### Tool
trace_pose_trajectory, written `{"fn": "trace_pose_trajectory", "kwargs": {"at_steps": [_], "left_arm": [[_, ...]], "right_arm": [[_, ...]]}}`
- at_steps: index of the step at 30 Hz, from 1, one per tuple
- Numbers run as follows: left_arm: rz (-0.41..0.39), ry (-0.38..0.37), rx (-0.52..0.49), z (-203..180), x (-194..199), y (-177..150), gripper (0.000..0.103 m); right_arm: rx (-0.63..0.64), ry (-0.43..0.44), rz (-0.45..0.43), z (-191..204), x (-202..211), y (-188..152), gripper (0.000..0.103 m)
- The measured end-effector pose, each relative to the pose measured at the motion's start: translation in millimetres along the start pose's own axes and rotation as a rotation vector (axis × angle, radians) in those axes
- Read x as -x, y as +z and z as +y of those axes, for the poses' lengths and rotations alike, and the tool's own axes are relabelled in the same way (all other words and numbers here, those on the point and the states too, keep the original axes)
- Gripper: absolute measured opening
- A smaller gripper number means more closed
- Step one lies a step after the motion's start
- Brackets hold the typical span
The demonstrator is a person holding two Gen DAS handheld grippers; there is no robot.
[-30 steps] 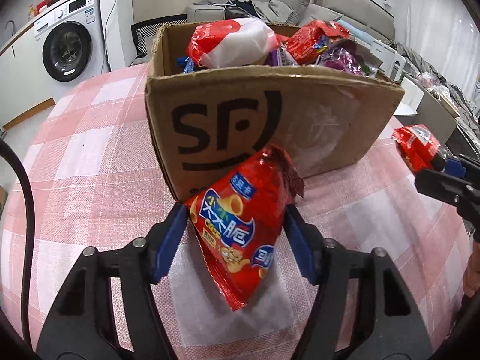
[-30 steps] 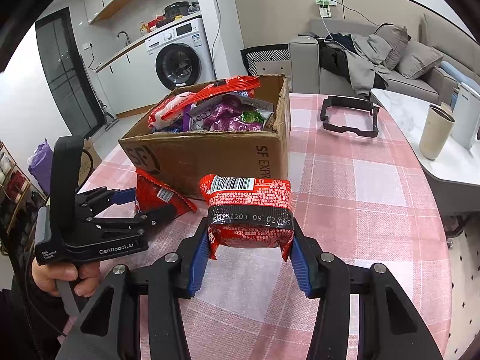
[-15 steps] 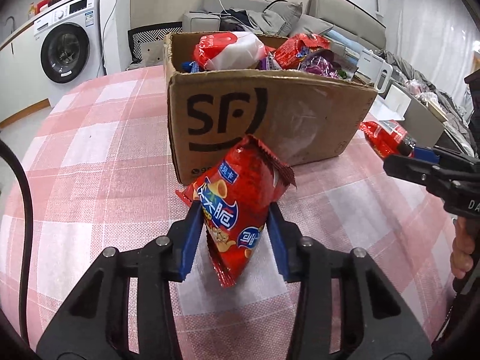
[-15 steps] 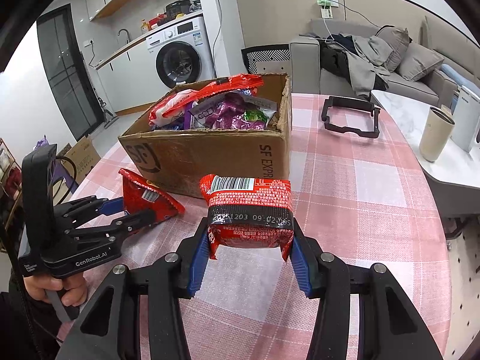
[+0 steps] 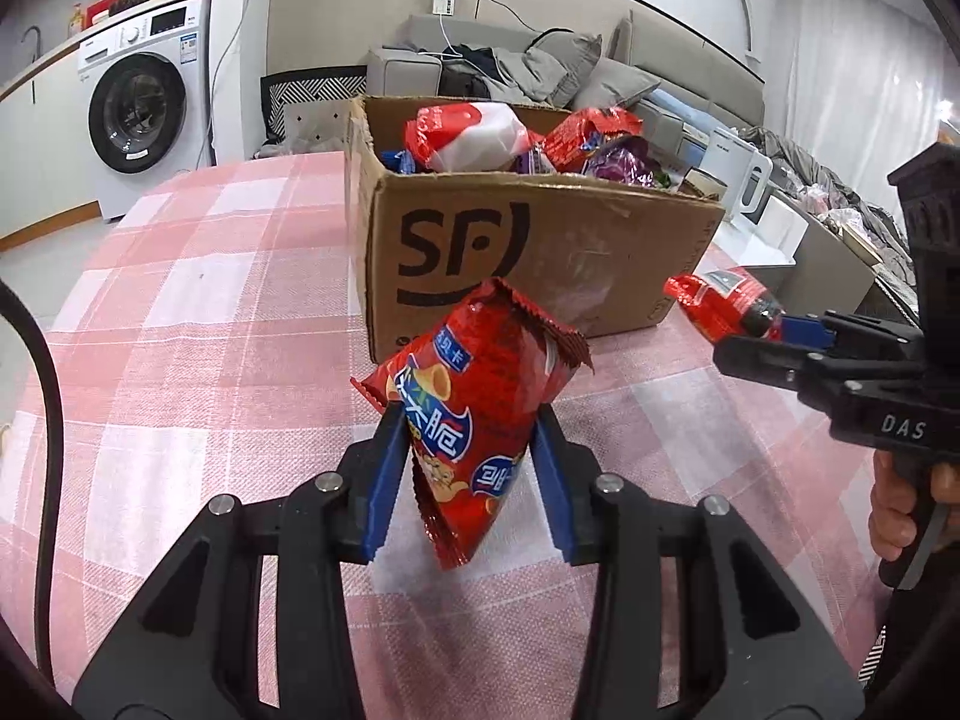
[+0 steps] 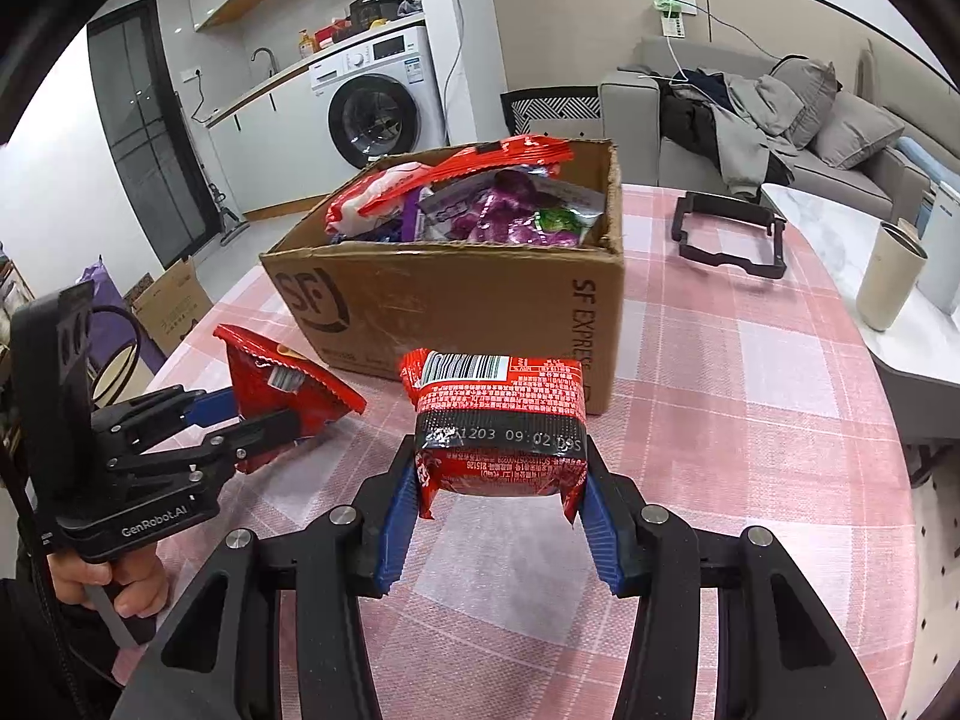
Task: Organize snacks
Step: 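Lift and carry both red bags over the box with both grippers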
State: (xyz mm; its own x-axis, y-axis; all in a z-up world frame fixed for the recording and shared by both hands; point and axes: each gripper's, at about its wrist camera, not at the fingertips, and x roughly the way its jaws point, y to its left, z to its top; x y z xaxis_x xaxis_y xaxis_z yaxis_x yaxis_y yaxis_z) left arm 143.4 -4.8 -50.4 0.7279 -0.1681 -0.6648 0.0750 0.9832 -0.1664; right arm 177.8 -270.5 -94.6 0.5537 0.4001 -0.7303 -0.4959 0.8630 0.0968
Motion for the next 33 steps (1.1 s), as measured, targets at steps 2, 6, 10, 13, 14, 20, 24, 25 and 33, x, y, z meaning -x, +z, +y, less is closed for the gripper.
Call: {"fn": "trace_pose_trajectory", "kwargs": {"at_steps": [2, 6, 10, 13, 14, 20, 24, 25, 33], "left_arm": [[-0.009, 0.001, 0.006, 3, 7, -2, 0.038], [-0.025, -0.001, 0.013, 5, 20, -5, 0.038], [-0.042, -0.007, 0.015, 7, 32, -3, 0.038], [-0.059, -0.009, 0.016, 7, 41, 2, 0.038], [-0.068, -0.009, 0.017, 8, 46, 4, 0.038], [-0.116, -0.012, 0.026, 11, 67, 20, 0.038], [-0.142, -0.012, 0.026, 14, 79, 35, 0.038], [-0.145, -0.012, 0.028, 14, 82, 38, 0.038], [-0.167, -0.002, 0.005, 5, 95, 68, 0.038]], "right_arm": [[0.004, 0.002, -0.001, 1, 0, -1, 0.050], [0.006, 0.007, -0.008, 4, 1, -1, 0.050], [0.012, 0.013, -0.019, 5, 7, 1, 0.050], [0.009, 0.018, -0.035, 5, 13, 3, 0.050], [0.008, 0.020, -0.040, 5, 15, 4, 0.050], [0.017, 0.007, -0.077, 7, 32, 9, 0.050], [0.019, -0.021, -0.085, 7, 39, 15, 0.050], [0.014, -0.023, -0.088, 6, 41, 17, 0.050], [0.010, -0.047, -0.139, 5, 59, 37, 0.050]]}}
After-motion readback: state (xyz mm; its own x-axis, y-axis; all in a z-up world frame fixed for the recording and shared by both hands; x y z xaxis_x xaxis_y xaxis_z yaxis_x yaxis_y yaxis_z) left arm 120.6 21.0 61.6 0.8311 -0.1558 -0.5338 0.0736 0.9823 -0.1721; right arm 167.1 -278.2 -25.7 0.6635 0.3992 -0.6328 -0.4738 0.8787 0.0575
